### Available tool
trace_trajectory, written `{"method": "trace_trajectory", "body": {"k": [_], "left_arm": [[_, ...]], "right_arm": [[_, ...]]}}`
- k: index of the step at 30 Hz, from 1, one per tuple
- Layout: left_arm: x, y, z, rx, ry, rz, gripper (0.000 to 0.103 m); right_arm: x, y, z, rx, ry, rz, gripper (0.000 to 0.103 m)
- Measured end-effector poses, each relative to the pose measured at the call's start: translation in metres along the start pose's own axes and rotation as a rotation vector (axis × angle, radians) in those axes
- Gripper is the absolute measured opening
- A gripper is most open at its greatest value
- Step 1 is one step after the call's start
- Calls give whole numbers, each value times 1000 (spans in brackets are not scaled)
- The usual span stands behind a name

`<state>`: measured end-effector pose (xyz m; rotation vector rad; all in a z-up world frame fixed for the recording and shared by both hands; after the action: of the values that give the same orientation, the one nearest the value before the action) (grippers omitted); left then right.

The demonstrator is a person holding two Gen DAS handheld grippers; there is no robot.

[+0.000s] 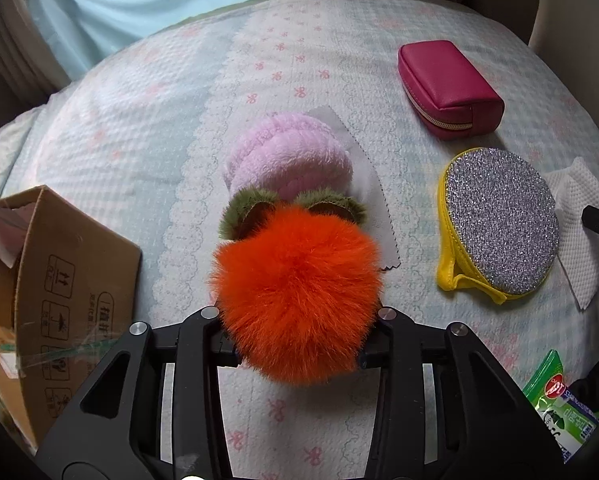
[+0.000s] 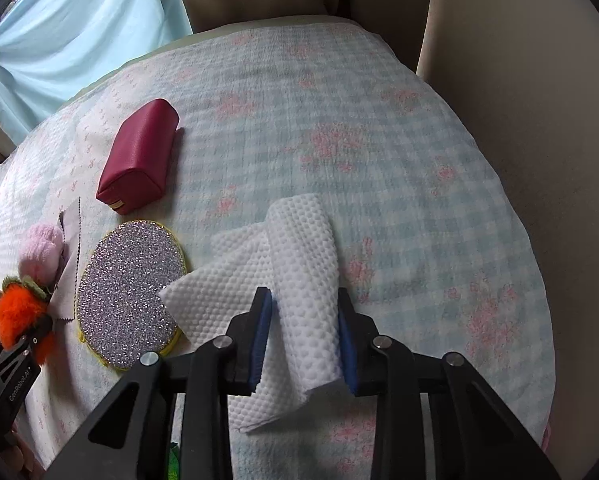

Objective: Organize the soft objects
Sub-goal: 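Grasp the orange pompom with the left tool while the right tool grasps the white towel, then carry the orange pompom and white towel over the cardboard box with both tools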

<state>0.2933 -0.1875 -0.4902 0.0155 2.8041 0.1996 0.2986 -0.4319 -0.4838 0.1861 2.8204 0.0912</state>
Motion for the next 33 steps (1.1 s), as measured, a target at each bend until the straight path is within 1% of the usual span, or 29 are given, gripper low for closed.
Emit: {"method": "trace_trajectory", "body": {"k": [5, 10, 12, 13, 15, 20, 27, 33], "left_arm": [[0, 5, -13, 1, -23, -14, 34], [5, 4, -19, 2, -38, -5, 34], [8, 4, -22, 3, -46, -1, 34], [8, 4, -23, 4, -49, 1, 34], [9, 4, -28, 1, -60, 5, 33], [10, 5, -42, 9, -94, 17, 33], [12, 11, -74, 28, -149, 17, 33], [9, 27, -125, 54, -220, -3, 33]], "right_arm": [[2, -1, 0, 2, 6, 5, 29], [5, 0, -6, 3, -9, 4, 28], [7, 1, -8, 2, -11, -4, 17], [7, 1, -9, 4, -12, -7, 16], [9, 1, -14, 4, -24, -11, 11], [12, 3, -30, -3, -58, -3, 8], [16, 9, -73, 7, -125, 2, 8], [21, 21, -138, 23, -190, -14, 8]]}}
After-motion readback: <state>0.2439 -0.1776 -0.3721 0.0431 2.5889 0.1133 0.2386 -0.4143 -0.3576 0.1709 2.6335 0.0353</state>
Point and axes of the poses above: each gripper's, at about its wrist camera, not at the fingertips, and z roughly the way its jaws point, y to its left, x to its underside, the point moved 2 cm from there along z, roughly the way its jaws point, and after that the axes turned 9 degrees about y, right-handed, at the moved point
